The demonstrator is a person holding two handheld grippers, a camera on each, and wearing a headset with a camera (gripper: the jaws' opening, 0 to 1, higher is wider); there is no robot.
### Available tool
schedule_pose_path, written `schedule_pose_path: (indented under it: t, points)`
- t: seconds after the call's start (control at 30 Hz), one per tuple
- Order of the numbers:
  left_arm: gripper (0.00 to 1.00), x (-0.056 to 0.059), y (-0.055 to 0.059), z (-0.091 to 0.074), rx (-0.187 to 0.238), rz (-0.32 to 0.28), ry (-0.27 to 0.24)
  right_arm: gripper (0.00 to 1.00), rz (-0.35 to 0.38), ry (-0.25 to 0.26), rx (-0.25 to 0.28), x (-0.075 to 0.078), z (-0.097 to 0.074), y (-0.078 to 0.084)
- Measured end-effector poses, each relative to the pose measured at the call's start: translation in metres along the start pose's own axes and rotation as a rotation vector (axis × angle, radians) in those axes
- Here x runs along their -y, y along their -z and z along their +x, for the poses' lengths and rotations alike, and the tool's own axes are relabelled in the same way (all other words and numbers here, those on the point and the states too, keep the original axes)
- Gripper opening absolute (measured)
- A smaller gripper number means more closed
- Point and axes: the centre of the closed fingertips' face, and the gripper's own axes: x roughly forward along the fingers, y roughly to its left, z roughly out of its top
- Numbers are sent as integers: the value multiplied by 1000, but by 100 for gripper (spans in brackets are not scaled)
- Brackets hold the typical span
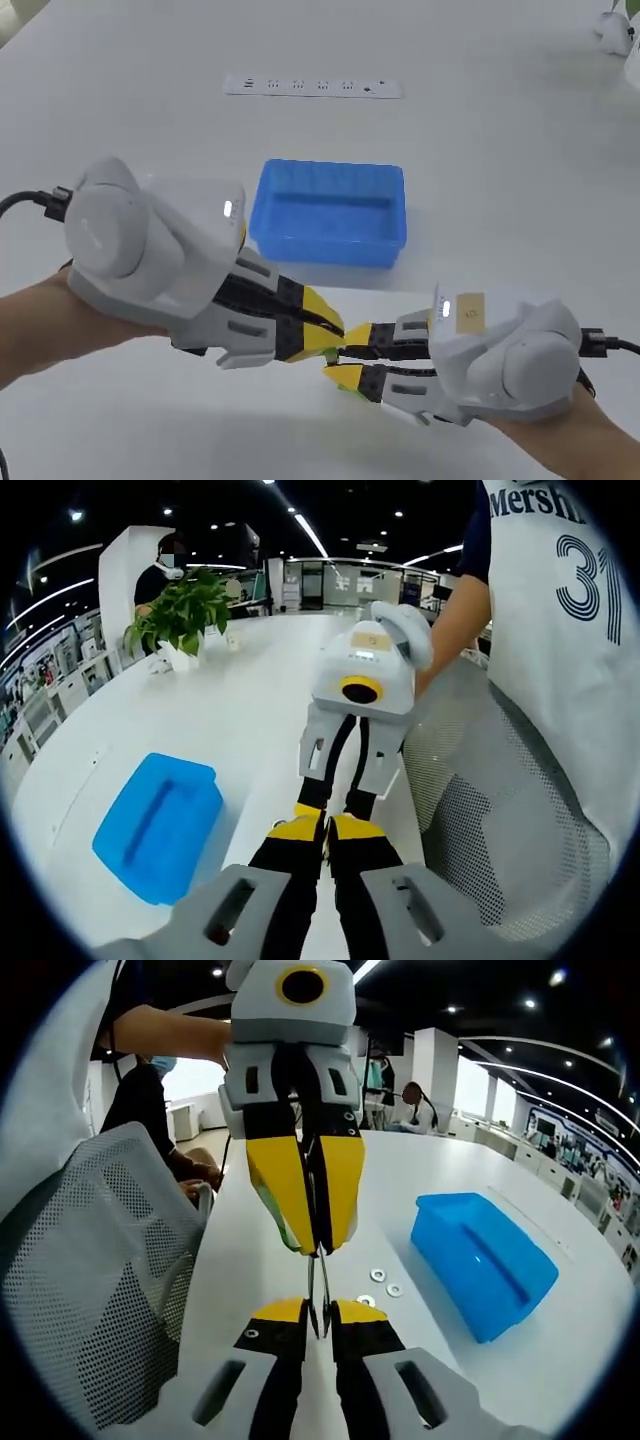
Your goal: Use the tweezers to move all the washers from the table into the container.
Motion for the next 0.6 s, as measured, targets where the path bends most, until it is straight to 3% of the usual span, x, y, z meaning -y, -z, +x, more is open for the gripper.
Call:
schedule_pose_path:
  t: [0.3,0.5,0.6]
  points:
    - [7,1,-3,7,7,2,9,10,-45,-20,-33,-1,4,3]
    - [9,1,9,9,-36,27,3,8,-58,-36,-15,-2,4,3]
    - [9,-2,9,4,-16,7,-9,8,-56,-38,-11,-1,3,3]
